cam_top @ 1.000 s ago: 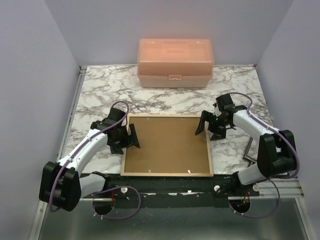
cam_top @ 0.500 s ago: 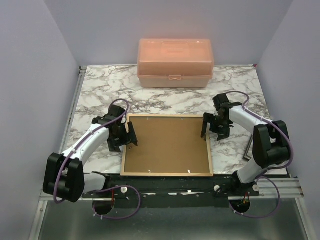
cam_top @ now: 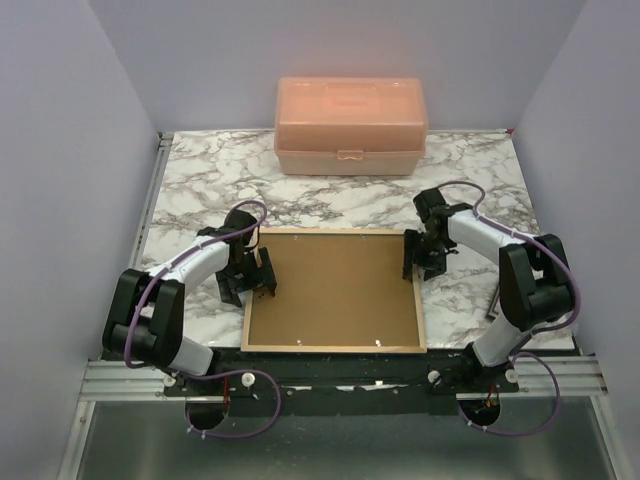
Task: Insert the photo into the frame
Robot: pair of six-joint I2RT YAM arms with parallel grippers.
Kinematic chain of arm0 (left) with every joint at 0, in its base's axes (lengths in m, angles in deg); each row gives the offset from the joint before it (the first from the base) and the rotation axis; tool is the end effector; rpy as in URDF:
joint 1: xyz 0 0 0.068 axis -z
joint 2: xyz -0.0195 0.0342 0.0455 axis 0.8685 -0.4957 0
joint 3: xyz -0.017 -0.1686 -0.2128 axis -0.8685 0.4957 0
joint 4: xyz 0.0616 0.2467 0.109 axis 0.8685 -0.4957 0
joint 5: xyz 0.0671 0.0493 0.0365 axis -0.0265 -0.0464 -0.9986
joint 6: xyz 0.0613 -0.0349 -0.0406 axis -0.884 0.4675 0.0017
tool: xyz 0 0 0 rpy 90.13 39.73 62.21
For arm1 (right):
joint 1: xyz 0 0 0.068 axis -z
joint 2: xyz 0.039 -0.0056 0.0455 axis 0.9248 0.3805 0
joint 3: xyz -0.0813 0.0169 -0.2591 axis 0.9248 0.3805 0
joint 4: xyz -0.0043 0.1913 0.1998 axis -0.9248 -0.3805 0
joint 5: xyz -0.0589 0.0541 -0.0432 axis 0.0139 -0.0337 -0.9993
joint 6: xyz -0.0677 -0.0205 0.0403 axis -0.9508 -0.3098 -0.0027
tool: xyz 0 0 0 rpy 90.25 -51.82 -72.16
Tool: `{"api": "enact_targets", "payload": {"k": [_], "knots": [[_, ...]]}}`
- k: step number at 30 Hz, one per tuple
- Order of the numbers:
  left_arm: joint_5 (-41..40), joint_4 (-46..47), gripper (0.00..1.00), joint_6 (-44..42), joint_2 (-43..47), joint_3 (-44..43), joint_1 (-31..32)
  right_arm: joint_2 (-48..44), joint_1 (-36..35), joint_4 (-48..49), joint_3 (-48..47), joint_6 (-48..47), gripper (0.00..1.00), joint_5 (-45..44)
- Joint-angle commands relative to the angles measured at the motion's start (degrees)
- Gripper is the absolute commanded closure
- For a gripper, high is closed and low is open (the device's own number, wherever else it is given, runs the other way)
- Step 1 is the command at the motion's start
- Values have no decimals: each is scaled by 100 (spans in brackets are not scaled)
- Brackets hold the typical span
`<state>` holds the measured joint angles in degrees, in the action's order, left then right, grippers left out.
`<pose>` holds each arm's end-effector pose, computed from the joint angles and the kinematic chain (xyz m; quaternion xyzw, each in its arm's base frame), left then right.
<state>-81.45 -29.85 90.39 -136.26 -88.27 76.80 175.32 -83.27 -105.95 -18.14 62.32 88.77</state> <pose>0.2396 -0.0796 0.1231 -0.1729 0.9800 -0.0877 0.0444 0.2973 0.0873 0.1179 0.0537 0.9951 0.0507 0.0652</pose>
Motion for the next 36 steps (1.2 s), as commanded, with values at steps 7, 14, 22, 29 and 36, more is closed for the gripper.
{"api": "enact_targets", "payload": {"k": [7, 14, 22, 29, 36], "knots": [[225, 260, 12, -208, -295, -186, -25, 194, -140, -60, -97, -85, 85, -583], [306, 318, 13, -216, -228, -141, -25, 227, -288, -130, -165, -80, 100, -879], [246, 247, 13, -225, 31, -149, -25, -133, -312, -98, -253, 182, 63, -537], [384, 386, 14, -268, 155, -27, -26, -233, -270, 127, -283, 550, 23, 244], [616, 601, 16, -227, -161, 115, 84, -118, -49, 498, -4, 688, 19, 1083]]}}
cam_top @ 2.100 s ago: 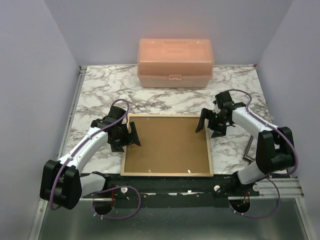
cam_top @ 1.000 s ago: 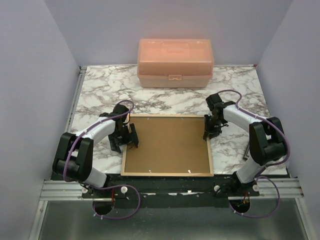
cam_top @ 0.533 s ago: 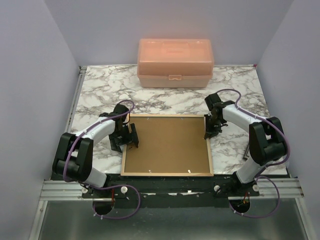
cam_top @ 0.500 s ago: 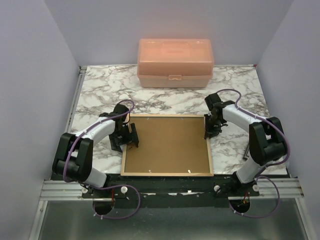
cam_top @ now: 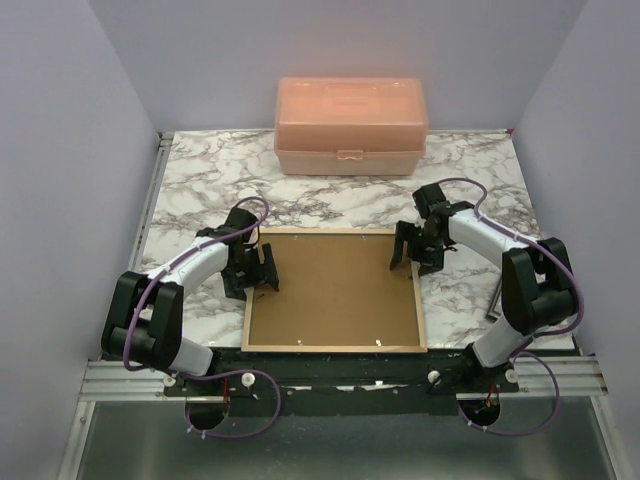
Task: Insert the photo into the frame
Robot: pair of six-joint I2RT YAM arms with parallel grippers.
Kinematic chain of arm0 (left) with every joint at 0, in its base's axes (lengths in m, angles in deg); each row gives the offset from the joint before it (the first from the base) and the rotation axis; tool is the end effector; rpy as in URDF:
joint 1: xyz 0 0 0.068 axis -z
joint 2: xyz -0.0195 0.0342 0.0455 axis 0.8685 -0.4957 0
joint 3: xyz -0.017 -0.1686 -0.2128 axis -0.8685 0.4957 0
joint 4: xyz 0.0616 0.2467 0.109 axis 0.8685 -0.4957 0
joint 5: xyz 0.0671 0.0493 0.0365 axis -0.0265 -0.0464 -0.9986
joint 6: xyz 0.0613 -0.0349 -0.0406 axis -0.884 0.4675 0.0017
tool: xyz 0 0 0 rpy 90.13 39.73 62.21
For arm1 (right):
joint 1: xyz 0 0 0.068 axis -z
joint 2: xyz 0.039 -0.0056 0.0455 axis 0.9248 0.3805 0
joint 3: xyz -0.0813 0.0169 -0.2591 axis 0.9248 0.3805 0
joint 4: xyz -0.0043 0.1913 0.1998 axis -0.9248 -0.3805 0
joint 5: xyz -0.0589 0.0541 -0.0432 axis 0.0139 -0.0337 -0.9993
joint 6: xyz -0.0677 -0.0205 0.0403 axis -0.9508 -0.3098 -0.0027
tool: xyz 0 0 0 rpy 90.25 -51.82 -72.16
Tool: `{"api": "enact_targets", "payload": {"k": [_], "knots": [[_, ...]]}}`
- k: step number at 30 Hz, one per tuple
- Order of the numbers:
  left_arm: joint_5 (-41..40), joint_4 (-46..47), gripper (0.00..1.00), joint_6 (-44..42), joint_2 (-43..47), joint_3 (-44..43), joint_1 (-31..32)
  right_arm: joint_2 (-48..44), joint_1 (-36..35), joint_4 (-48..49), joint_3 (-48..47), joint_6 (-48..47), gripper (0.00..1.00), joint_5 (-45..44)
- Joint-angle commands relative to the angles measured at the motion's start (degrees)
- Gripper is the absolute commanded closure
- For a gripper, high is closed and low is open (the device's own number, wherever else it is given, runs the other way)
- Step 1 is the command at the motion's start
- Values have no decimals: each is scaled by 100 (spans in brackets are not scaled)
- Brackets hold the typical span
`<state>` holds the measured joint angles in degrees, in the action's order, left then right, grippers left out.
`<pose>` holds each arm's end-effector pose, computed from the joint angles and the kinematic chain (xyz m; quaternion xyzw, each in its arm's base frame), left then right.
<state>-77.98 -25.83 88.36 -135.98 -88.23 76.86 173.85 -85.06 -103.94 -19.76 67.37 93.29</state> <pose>0.2475 -0.0867 0.1266 -0.1484 0.9782 -0.1297 0.0660 0.3039 0.1053 0.1348 0.0755 0.9874 0.1073 0.0881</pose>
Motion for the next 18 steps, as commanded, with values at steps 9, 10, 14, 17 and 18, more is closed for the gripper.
{"api": "enact_targets", "payload": {"k": [9, 10, 14, 17, 18], "knots": [[655, 460, 20, 407, -37, 90, 716, -63, 631, 406, 352, 105, 19, 1096], [672, 470, 20, 483, -29, 60, 843, -57, 669, 412, 356, 93, 19, 1108], [681, 523, 20, 694, -114, -17, 1197, -21, 713, 462, 396, 86, 18, 1108], [513, 439, 20, 754, -190, -8, 1286, 17, 724, 480, 399, 99, 18, 1095], [357, 352, 19, 767, -201, 1, 1286, 25, 724, 483, 411, 93, 18, 1095]]}}
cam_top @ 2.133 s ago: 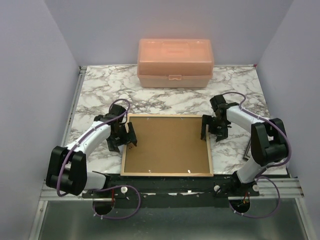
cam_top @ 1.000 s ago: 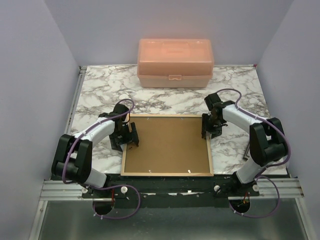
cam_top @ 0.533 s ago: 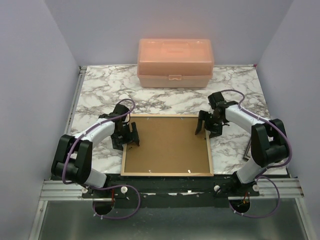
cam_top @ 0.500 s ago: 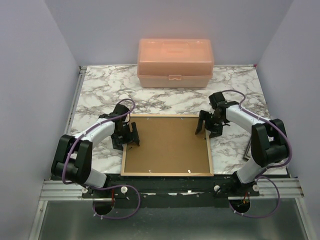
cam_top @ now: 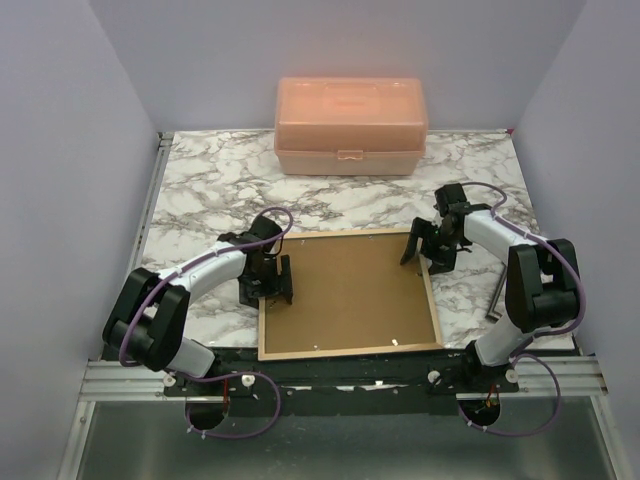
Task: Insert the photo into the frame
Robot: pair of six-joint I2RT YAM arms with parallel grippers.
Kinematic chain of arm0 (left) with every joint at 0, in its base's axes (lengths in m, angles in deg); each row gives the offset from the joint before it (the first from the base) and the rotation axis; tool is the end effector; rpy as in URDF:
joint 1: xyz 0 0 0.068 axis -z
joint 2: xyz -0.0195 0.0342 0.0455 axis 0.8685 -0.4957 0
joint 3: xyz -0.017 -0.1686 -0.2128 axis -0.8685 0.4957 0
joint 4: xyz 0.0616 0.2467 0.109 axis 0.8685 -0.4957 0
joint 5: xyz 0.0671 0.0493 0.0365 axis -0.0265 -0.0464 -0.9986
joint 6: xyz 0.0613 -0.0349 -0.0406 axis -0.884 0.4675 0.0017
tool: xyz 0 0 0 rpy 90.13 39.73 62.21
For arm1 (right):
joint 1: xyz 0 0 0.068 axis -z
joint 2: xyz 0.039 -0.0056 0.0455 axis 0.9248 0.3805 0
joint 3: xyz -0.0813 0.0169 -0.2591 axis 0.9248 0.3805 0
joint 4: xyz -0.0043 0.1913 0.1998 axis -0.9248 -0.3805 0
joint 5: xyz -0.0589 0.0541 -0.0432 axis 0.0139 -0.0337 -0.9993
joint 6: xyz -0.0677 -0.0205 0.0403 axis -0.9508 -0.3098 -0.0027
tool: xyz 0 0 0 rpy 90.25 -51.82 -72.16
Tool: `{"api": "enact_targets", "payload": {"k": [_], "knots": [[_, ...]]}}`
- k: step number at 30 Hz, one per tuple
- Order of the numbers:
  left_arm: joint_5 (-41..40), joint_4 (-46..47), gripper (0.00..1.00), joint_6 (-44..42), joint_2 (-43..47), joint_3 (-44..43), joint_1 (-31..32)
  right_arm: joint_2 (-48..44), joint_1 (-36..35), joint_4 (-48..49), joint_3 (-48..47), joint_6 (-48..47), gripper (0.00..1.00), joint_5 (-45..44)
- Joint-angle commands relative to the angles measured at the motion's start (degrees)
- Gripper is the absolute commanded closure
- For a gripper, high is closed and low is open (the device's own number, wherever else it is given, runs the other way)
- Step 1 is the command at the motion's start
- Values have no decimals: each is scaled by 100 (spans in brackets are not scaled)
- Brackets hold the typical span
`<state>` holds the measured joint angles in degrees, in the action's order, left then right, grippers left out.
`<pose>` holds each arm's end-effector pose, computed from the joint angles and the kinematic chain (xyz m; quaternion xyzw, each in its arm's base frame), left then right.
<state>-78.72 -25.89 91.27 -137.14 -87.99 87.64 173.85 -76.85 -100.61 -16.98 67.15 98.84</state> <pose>0.2265 -0.1302 0.1204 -0.0829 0.9878 -0.1246 0.0429 0.3106 0.0668 0.1244 0.1370 0.9759 0.1473 0.0849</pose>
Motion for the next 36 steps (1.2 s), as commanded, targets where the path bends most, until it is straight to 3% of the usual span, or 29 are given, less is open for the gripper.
{"api": "enact_targets", "payload": {"k": [1, 12, 16, 19, 26, 32, 36], "knots": [[223, 212, 19, 478, -107, -38, 209, 20, -88, 152, 144, 121, 18, 539], [-826, -218, 24, 530, 57, 80, 203, 13, -89, 232, 303, 104, 18, 548], [-891, -199, 35, 524, 76, 45, 200, 27, -85, 256, 342, 89, 18, 553], [-899, -243, 37, 507, 85, 4, 187, 35, -86, 265, 369, 77, 18, 547], [-1174, -309, 64, 418, 141, 24, 184, 104, -89, 302, 395, 53, 18, 586], [-1157, -249, 98, 365, 59, 43, 72, 140, -89, 337, 441, 32, 18, 661], [-1137, -219, 100, 312, 116, 69, -24, 158, -89, 346, 471, 17, 18, 657]]}}
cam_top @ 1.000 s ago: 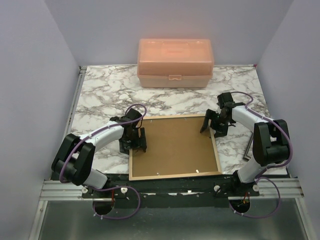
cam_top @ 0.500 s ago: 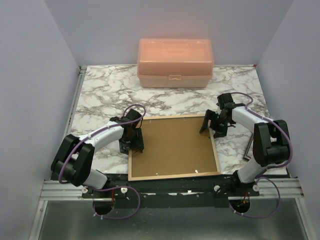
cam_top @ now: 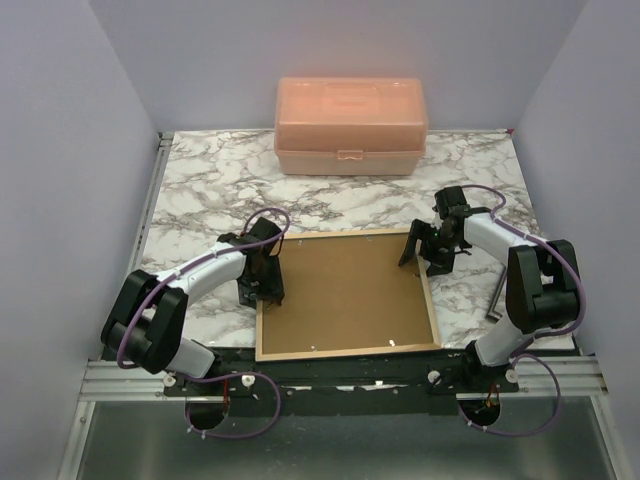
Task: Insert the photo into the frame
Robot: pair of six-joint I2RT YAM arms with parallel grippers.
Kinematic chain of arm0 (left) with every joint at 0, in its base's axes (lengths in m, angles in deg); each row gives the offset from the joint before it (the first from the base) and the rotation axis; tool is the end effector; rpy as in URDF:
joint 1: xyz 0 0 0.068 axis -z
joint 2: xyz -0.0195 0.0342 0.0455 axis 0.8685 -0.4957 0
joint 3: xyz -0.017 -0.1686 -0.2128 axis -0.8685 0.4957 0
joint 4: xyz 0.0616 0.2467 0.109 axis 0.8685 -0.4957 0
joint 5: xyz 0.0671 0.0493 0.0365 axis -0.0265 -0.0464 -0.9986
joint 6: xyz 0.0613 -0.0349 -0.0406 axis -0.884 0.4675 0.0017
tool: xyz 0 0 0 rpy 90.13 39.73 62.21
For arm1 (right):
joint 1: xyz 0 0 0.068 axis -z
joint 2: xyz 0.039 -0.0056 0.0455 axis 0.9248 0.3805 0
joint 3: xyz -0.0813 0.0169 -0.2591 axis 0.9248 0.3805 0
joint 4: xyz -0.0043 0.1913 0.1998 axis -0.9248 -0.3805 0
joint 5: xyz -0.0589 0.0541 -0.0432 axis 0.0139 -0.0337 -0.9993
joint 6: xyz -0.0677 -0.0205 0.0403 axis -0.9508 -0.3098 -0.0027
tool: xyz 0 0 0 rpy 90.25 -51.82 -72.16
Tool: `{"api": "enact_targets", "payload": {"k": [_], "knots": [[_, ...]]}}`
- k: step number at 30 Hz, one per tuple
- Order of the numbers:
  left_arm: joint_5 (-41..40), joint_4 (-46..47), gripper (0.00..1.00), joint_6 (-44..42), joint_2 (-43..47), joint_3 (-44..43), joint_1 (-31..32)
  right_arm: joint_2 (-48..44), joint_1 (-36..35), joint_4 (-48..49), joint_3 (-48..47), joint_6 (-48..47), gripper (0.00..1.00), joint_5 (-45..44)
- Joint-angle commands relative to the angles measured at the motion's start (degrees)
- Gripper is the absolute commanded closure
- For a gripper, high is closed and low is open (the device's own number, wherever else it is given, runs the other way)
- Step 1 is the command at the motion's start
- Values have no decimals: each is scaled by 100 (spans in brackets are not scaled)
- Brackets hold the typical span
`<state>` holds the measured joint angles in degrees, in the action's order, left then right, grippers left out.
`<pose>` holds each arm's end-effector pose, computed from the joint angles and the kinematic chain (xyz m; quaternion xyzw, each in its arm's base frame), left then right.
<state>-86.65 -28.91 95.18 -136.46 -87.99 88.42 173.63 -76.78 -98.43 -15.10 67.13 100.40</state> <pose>0.2227 -0.1212 0.1209 -0.1179 0.9894 -0.0585 0.0608 0.3071 0.0677 0.1183 0.1348 0.9740 0.1612 0.0849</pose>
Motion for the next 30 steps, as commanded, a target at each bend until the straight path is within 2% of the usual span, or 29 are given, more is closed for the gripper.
{"api": "enact_targets", "payload": {"k": [1, 6, 7, 8, 10, 12, 14, 25, 30], "knots": [[-328, 86, 100, -103, 70, 74, -120, 180, -92, 132, 292, 17, 18, 489], [-157, 130, 100, -255, 280, 112, -205, 228, -94, 175, 326, 30, 19, 475], [-153, 126, 92, -272, 331, 113, -233, 240, -94, 186, 326, 36, 19, 464], [7, 128, 80, -295, 384, 122, -267, 265, -95, 188, 318, 38, 19, 462], [157, 161, 61, -321, 461, 160, -338, 302, -96, 189, 306, 38, 21, 447], [297, 221, 45, -344, 544, 229, -430, 342, -96, 197, 300, 22, 22, 435], [411, 276, 39, -375, 600, 299, -546, 362, -96, 187, 288, 5, 22, 410], [354, 312, 40, -624, 400, 307, -717, 435, -96, 206, 289, -42, 23, 379], [319, 305, 46, -660, 191, 342, -706, 436, -95, 215, 312, -40, 23, 358]]}}
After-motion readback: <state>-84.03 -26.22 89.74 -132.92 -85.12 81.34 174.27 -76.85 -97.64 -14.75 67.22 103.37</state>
